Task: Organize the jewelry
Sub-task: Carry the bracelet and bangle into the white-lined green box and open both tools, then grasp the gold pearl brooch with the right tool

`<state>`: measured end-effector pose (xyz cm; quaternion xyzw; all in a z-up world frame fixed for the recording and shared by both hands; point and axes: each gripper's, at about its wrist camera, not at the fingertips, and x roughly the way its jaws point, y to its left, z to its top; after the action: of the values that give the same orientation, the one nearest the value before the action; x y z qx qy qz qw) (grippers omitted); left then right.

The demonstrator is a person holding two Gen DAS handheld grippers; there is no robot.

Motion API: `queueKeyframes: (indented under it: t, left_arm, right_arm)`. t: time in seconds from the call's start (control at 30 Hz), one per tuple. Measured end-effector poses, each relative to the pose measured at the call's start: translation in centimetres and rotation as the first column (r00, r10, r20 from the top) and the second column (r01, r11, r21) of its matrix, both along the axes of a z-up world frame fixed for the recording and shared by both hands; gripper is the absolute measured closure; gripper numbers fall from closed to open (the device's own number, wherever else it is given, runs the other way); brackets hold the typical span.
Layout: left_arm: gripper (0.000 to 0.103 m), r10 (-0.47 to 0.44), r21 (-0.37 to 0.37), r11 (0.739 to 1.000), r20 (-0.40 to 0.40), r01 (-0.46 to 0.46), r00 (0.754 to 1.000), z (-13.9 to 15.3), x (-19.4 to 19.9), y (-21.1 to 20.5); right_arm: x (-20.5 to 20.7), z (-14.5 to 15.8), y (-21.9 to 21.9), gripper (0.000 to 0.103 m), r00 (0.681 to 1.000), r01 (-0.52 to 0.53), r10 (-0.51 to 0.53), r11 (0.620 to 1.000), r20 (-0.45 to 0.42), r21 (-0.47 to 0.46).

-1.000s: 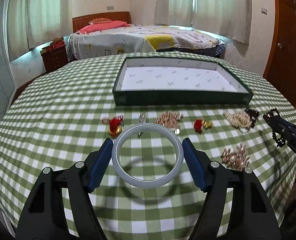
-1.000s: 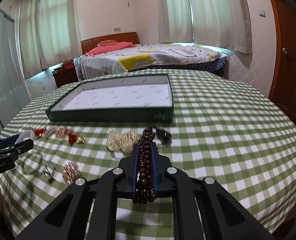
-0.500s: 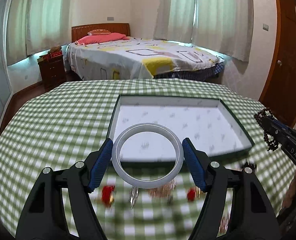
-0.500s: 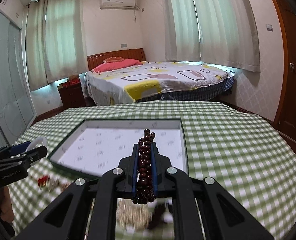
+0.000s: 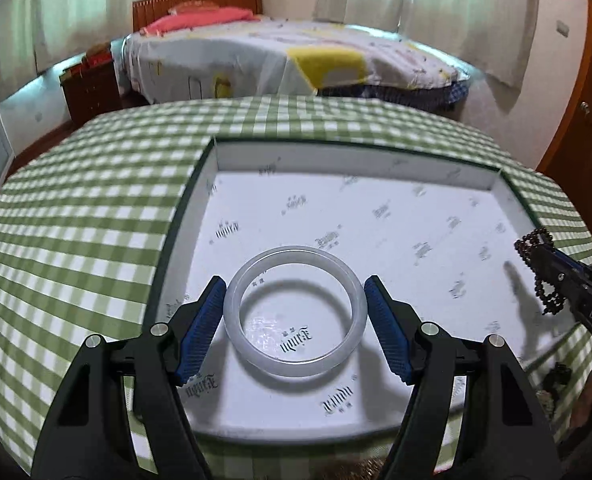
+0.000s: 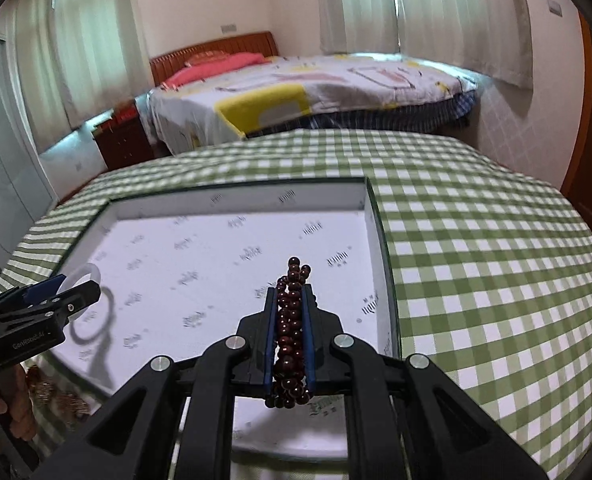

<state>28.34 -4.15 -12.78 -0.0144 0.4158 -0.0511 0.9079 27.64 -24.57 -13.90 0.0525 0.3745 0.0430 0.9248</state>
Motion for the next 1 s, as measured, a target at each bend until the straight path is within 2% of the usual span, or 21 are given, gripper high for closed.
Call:
queueKeyframes:
  t: [0.07,0.17,0.3,0.43,0.7,1.0]
  left_arm:
    - [0.034,0.003,-0.008,1.0,-0.021,-0.003,1.0,-0.6,0.6,0.0]
    - [0.034,-0.009,0.02,1.0,-0.021,0.009,1.0,-0.9,0.9,-0.3]
    - [0.032,-0.012,0.04,0.999,-0.016,0.013,1.0,-1.1,1.2,-0.5]
    - [0.024,-0.017,0.017,1.0,-0.002,0.017,1.0,-0.9,1.1,-0.6]
    - [0.024,-0.021,0.038,0.999,0.077,0.018,0.997,1.0,-1.4,-1.0]
    - [0.024,-0.016,0.056,0.998,0.165,0.007,0.986,3.0,-8.7,-0.6]
  right_arm:
    - [0.2,-0.3,0.0,0.091,1.0,0.007,-0.008,1.0,-0.015,-0.01]
    - [0.4,-0.7,-0.4,0.089,0.999,0.008,-0.009,1.0,-0.039,-0.019]
    - [0.4,-1.0,-0.6,0.069,0.999,0.017,-0.018,1.0,-0.047,-0.02]
    - [0.0,-0.6,-0.4,0.059,1.0,0.012,-0.013,0.999,-0.027,-0.04]
    - [-3.6,1.4,0.3,0.057,0.999,0.017,-0.015,0.999,0.05,-0.039]
    - [-10.7,2.3,2.7,0.057,0.993,-0.016,0.022,0.998,0.115,-0.055]
